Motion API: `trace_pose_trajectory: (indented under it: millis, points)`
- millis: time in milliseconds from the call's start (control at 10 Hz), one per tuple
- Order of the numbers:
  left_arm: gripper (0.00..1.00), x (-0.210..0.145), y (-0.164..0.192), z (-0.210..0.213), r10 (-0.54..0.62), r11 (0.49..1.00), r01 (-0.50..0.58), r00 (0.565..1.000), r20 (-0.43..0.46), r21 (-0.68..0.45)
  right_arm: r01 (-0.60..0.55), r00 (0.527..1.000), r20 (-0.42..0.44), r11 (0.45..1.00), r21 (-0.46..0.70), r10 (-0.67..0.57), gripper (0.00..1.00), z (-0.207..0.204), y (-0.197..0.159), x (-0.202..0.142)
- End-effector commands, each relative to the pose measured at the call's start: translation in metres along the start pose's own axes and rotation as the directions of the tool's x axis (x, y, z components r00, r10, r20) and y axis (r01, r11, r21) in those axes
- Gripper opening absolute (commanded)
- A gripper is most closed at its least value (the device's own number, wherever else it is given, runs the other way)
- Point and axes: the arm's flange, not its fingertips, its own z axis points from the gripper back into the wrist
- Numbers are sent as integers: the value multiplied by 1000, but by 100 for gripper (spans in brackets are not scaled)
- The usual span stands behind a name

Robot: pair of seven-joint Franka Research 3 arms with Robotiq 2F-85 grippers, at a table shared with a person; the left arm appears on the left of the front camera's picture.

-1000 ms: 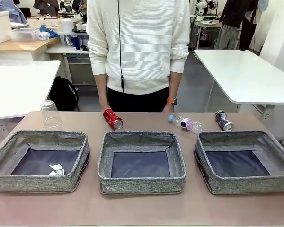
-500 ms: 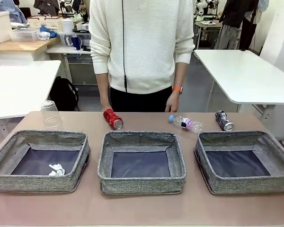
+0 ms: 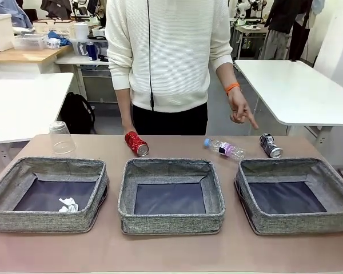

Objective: Sort the waste into the appropriate baskets.
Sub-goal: Pick up the waste item pointed out by the person.

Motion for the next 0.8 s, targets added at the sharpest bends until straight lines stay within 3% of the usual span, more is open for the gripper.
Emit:
trace_pose_trajectory:
  millis: [0,400,500,700]
  points:
    - [100,-1,-1,1,-9,1000,8,1000,-7,-16,-26,1000,8,999,25,26,100,-1,2,2]
    - [100,-1,-1,1,-9,1000,8,1000,-7,-16,0,1000,0,1000,0,0,100,0,0,0]
    - [100,-1,-1,1,-9,1000,8,1000,-7,-16,-40,999,10,974,-222,43,100,-23,13,14]
    - [100,-1,-1,1,-9,1000,8,1000,-7,-16,-243,970,-138,840,-486,201,100,-90,41,53]
